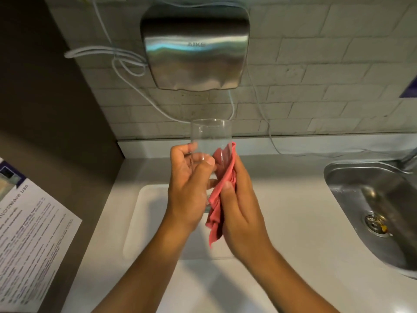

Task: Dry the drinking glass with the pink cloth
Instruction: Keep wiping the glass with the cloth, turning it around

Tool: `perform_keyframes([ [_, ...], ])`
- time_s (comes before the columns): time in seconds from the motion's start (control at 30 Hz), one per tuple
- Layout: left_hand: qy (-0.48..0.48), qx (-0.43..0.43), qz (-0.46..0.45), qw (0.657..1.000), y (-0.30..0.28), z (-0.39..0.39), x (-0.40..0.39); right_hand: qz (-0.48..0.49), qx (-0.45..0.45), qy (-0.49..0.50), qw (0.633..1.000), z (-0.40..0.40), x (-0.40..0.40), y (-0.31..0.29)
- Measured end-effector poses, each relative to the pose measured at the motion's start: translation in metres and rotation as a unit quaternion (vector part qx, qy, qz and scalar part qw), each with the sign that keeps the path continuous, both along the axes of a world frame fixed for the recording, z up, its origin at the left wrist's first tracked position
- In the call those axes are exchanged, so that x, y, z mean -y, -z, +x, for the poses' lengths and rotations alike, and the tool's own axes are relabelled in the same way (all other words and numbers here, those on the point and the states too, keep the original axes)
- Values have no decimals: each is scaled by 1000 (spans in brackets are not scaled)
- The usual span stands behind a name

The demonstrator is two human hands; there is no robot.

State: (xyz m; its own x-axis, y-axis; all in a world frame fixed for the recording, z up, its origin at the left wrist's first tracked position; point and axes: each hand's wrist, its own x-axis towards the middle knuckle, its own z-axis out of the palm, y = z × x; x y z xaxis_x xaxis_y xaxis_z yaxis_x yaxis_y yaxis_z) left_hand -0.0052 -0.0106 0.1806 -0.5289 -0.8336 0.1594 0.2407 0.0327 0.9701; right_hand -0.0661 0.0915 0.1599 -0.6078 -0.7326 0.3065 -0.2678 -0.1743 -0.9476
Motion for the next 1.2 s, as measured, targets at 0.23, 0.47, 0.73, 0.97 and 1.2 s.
perform_keyframes([
  [0.23, -2, -5, 23, 1000, 5, -7, -8, -7, 75, 8, 997, -15, 11, -15],
  [0.47, 33, 9, -10, 999, 4, -5, -1, 0, 58, 16, 998, -10, 6, -1],
  [0.73, 35, -32, 6, 999, -3, -3, 2, 10, 18, 10, 1000, -1, -3, 2],
  [0.97, 77, -27, 21, 996, 4, 0, -11, -7, 99, 19, 995, -30, 10, -25],
  [1.2, 64, -46, 48, 996, -2, 1, -7, 17, 123, -19, 992, -7, -9, -16],
])
